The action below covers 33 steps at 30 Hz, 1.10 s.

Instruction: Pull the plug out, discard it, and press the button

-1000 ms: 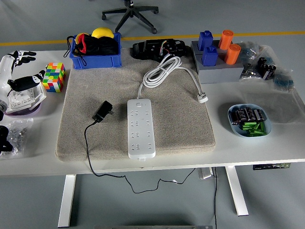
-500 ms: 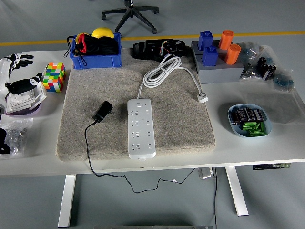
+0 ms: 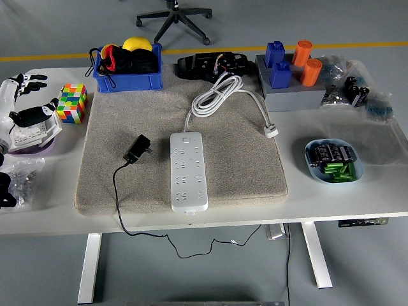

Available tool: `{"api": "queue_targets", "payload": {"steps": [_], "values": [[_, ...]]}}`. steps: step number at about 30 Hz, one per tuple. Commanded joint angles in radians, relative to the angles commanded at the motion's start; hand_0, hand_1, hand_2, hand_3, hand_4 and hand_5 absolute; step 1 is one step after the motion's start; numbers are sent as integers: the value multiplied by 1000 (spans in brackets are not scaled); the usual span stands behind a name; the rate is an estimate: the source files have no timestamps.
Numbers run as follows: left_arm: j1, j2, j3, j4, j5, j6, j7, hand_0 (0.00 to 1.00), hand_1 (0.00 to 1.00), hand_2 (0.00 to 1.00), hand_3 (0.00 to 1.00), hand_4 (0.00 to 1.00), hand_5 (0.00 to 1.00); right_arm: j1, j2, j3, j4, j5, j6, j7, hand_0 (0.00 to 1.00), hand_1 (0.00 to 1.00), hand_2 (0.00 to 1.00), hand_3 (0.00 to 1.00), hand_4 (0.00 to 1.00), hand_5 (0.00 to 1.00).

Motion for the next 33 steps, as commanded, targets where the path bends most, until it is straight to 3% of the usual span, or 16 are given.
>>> {"api": "queue_targets", "payload": {"steps": [33], "values": [[3,-2,8,-10,2,-6,0,755,702,661,712,704,14,2,1,-1,0,4,-3,-2,753,664,651,619,660,505]]}}
